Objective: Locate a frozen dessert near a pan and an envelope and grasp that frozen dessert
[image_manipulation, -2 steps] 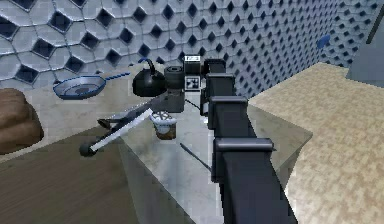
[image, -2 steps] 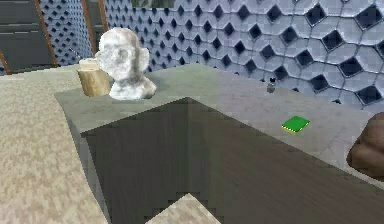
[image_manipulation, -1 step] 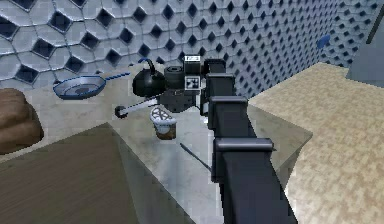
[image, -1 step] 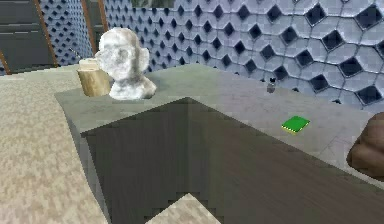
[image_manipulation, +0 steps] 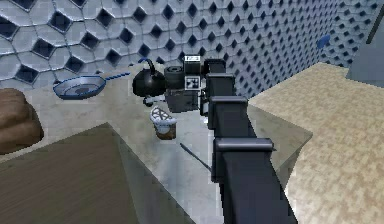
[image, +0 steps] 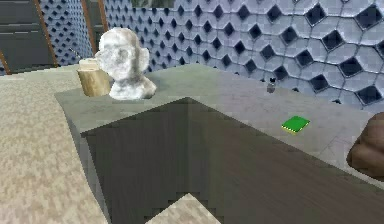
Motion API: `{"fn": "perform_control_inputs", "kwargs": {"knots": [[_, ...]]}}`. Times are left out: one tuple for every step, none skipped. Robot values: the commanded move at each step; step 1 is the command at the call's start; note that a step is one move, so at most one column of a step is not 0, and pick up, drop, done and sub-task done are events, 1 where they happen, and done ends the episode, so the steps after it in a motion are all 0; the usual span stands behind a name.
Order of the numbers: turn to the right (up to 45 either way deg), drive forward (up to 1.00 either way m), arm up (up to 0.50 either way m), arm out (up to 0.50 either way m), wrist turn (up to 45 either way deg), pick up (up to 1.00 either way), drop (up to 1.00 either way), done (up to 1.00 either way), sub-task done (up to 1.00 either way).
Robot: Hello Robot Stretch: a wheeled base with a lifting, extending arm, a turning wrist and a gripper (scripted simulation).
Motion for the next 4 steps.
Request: {"fn": "perform_control_inputs", "kwargs": {"knots": [[0.0, 0.0, -0.08, 0.0, 0.0, 0.0, 0.0, 0.0, 0.0], [0.0, 0.0, 0.0, 0.0, 0.0, 1.0, 0.0, 0.0, 0.0], [0.0, 0.0, 0.08, 0.0, 0.0, 0.0, 0.0, 0.0, 0.0], [0.0, 0.0, 0.0, 0.0, 0.0, 0.0, 0.0, 1.0, 0.0]]}}
